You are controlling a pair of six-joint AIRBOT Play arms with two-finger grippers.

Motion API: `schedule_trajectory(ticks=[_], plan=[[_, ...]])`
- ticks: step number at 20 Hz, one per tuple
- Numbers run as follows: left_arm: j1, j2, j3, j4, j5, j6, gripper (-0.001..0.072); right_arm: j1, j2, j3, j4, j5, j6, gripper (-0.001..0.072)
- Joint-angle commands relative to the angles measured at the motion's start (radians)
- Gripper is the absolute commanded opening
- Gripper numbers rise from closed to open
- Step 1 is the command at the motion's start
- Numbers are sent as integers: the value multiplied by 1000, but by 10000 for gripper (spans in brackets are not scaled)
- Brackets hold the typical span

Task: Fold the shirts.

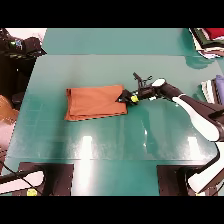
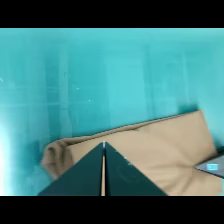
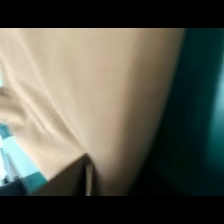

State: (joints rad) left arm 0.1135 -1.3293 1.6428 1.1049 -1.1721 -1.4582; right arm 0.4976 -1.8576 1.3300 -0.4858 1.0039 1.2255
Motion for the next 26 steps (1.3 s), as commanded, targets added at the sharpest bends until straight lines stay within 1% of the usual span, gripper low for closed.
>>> schedule_trajectory(ticks=[1, 2, 3, 5, 7, 10, 14, 17, 19, 23, 26], plan=[[0, 0, -4, -43, -2, 0, 25, 45, -42, 122, -32, -9, -16, 44], [-9, 0, -4, -47, -2, 0, 24, 47, -40, 160, -74, -8, -14, 13], [-27, 0, -4, -47, -3, 0, 24, 37, -34, 195, -114, -6, 0, 12], [-87, 0, -4, -47, -3, 0, 24, -13, 9, 254, -226, 1, 63, 12], [-167, 0, -4, -47, 1, -1, 24, -108, 82, 296, -321, 21, 80, 11], [-288, 0, -4, -47, 35, -1, 25, -328, 194, 360, -425, 71, 85, 12], [-422, 0, -4, -47, 114, -1, 25, -668, 275, 430, -433, 97, 84, 12], [-488, 0, -4, -47, 166, -1, 25, -886, 276, 459, -430, 89, 83, 12], [-514, 0, -4, -46, 184, -1, 25, -994, 263, 457, -431, 88, 82, 12], [-528, 0, -4, -46, 193, -3, 25, -1116, 234, 458, -422, 102, 75, 11], [-528, 0, -4, -45, 194, -3, 25, -1149, 234, 493, -341, 105, 74, 11]])
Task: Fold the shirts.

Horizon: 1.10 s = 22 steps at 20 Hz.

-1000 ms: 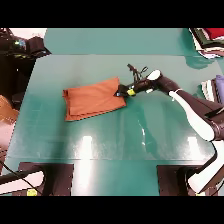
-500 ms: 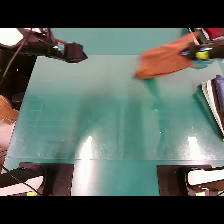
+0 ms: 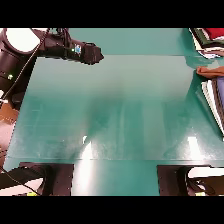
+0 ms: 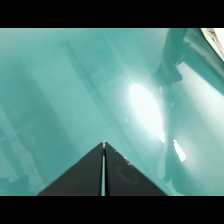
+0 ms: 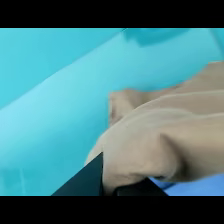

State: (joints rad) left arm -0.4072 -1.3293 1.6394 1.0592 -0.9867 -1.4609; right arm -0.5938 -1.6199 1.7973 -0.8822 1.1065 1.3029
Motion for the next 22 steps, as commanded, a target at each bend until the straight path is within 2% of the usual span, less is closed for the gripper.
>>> schedule_trajectory(ticks=[1, 6, 12, 16, 22], plan=[[-7, 0, 0, 4, 8, 0, 25, -57, -3, 72, 56, 20, -3, 12], [-7, 0, 0, 11, 6, 2, 26, -87, 14, 290, 45, 156, 4, 12], [-7, 0, 0, 15, 5, 3, 25, -232, 213, 27, 34, 165, 3, 12], [-7, 0, 0, 15, 6, 3, 25, -317, 319, -147, -172, 203, 3, 12], [-7, 0, 0, 15, -2, 30, 25, -396, 423, -388, -335, 215, 2, 24]])
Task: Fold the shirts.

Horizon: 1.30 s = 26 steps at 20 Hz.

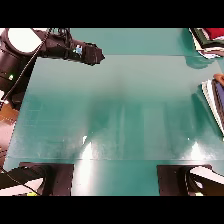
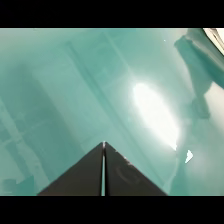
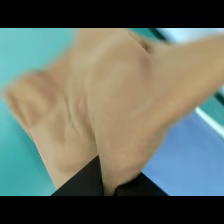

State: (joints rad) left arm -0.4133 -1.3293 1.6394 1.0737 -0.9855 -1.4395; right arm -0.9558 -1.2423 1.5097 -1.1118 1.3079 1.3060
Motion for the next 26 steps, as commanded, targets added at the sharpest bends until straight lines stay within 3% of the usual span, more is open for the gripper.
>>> schedule_trajectory(ticks=[1, 4, 5, 6, 7, 9, 12, 15, 17, 18, 21, 22, 23, 26], plan=[[-1, 0, 0, 1, -3, 9, 25, -40, 59, -130, -155, 18, -1, 63], [-1, 0, 0, 1, -2, 9, 26, -41, 75, -172, -295, 31, 0, 108], [-1, 0, 0, 1, -2, 9, 25, -42, 75, -172, -307, 29, 0, 277], [-1, 0, 0, 1, -2, 10, 25, -41, 75, -171, -305, 17, 0, 522], [-1, 0, 0, 1, -2, 9, 25, -41, 75, -170, -301, 10, 0, 668], [-1, 0, 0, 1, -2, 8, 26, -23, 75, -144, -250, 11, 23, 679], [-1, 0, 0, 1, 3, 9, 26, 80, 75, -88, -26, 5, 23, 675], [-1, 0, 0, 6, 1, 6, 26, 298, 75, -70, 145, 3, 22, 675], [-1, 0, 0, 2, 9, 7, 26, 486, 75, -70, 143, -5, 21, 672], [0, 0, 0, -3, 11, 7, 26, 577, 75, -70, 140, -14, 19, 644], [-1, 0, 0, -4, 13, 7, 25, 799, 75, -70, 140, -61, -1, 313], [-1, 0, 0, -4, 13, 7, 26, 859, 75, -70, 140, -78, -10, 136], [-1, 0, 0, -4, 13, 7, 26, 908, 75, -70, 140, -89, -17, 13], [-1, 0, 0, -4, 13, 7, 26, 994, 75, -70, 140, -132, -17, 13]])
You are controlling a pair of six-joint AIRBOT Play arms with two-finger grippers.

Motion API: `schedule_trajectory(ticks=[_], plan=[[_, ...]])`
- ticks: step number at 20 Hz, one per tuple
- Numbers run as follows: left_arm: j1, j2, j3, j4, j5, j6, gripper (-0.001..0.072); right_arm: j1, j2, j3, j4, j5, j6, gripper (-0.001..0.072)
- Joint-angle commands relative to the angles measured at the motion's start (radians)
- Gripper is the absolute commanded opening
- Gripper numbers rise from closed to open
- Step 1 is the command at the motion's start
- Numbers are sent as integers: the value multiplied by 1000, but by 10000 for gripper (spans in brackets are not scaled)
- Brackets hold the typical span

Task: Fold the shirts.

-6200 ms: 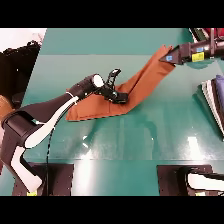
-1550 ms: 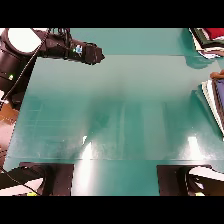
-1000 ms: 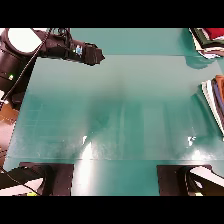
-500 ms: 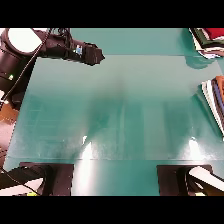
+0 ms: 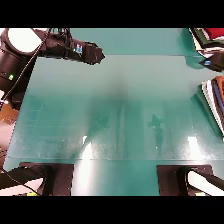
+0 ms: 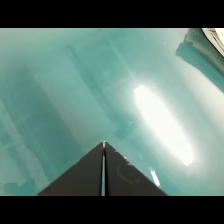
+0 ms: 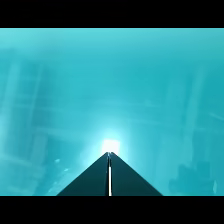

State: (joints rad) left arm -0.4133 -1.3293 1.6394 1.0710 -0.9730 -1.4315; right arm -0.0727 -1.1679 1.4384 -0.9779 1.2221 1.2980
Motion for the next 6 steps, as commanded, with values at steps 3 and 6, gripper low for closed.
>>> schedule_trajectory(ticks=[3, 6], plan=[[-1, 0, 0, -2, 1, -1, 26, 125, 1, 1, 6, -48, -9, 13], [-1, 0, 0, -2, 1, -1, 26, 121, 1, 1, 6, -34, -9, 13]])
